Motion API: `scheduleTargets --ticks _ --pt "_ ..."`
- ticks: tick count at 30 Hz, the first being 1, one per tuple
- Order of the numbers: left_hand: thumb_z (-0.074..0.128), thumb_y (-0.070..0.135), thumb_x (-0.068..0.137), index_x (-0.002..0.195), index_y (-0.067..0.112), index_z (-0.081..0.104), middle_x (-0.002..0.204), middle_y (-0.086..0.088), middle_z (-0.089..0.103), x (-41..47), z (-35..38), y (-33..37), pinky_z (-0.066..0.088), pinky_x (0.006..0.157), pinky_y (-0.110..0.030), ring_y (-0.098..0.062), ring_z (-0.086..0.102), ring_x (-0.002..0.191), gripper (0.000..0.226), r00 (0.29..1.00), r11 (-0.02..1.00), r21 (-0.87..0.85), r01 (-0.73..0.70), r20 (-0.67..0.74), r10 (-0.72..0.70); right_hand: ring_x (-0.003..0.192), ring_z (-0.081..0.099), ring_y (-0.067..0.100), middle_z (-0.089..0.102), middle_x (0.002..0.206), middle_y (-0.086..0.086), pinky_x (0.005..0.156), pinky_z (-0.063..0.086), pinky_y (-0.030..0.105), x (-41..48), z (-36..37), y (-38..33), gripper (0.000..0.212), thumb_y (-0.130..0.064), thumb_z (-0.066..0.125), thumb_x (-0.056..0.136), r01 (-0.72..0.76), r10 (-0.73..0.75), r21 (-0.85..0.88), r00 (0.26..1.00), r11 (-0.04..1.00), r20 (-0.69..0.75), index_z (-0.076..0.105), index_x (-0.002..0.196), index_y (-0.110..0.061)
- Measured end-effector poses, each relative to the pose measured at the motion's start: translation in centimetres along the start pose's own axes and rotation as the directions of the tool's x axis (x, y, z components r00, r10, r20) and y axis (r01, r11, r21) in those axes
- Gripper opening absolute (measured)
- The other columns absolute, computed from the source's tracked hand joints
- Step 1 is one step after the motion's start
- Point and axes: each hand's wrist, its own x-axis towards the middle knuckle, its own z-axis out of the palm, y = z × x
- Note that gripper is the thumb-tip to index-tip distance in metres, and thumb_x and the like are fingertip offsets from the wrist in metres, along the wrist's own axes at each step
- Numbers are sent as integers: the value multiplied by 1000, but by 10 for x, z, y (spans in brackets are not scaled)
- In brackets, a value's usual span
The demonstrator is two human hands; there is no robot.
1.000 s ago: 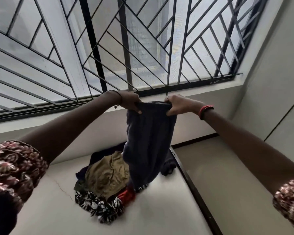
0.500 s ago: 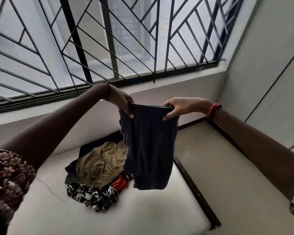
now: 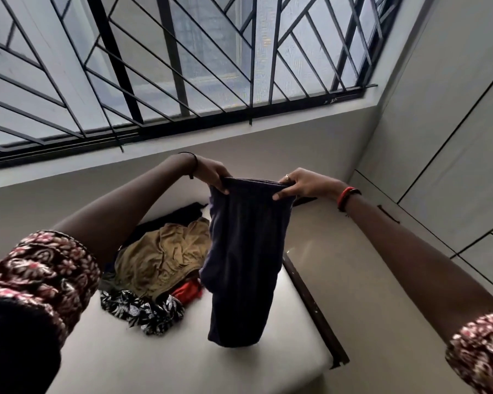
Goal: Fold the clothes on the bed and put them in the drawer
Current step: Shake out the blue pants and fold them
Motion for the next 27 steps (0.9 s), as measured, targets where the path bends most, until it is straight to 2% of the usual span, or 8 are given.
scheduleTargets --ticks 9,12,15,18,21,23,25,27 --pt "57 10 91 96 14 60 87 -3 62 -11 4 27 42 70 -18 -16 55 84 7 959 986 130 -103 -252 133 71 59 1 70 82 5 69 45 14 -20 -19 -1 27 -23 77 77 110 -156 -190 956 976 -248 74 97 -7" --pt "57 12 92 115 8 61 101 -8 68 -20 31 17 48 85 -32 -22 62 94 24 961 986 122 -116 -236 142 66 58 -5 66 76 -7 65 44 11 -39 12 -3 25 -28 75 79 86 -170 -315 953 945 -250 74 101 -16" --pt "59 19 91 130 23 55 118 -1 66 -19 98 -16 48 93 -37 -19 63 105 40 962 974 173 -150 -202 184 83 66 15 71 89 -1 72 52 32 -54 77 24 30 -41 65 77 11 -114 -430 970 903 -214 69 104 -27" --pt "54 27 90 133 41 47 130 13 58 -10 192 -59 47 95 -25 -12 59 113 46 952 950 281 -138 -227 206 95 63 31 70 99 9 74 49 38 -63 171 63 29 -42 58 86 -91 16 -500 988 861 -153 64 107 -22" --pt "35 25 89 136 31 47 136 9 54 -8 305 -98 44 92 -20 -11 57 118 49 958 953 234 -191 -167 233 104 58 35 66 110 12 76 44 40 -74 273 100 32 -36 49 92 -113 110 -516 993 849 -37 57 118 -20" --pt "39 19 82 134 32 46 130 11 58 -12 383 -120 49 79 -13 -5 62 108 54 965 965 180 -191 -148 218 102 58 34 66 108 12 77 44 40 -82 334 123 29 -32 50 90 -116 171 -502 983 857 65 56 116 -20" --pt "59 24 72 132 39 42 122 17 62 -13 465 -150 45 68 -3 5 64 96 64 970 968 138 -208 -96 222 83 66 20 71 87 1 67 48 29 -87 393 146 28 -40 69 71 -110 213 -530 967 841 137 64 95 -25" --pt "79 34 58 138 45 31 122 19 62 -19 531 -169 41 66 1 10 63 94 95 990 983 121 -140 -8 142 49 60 4 63 54 -11 44 42 16 -92 448 174 44 -48 83 27 -175 373 -529 880 830 294 66 65 -31"
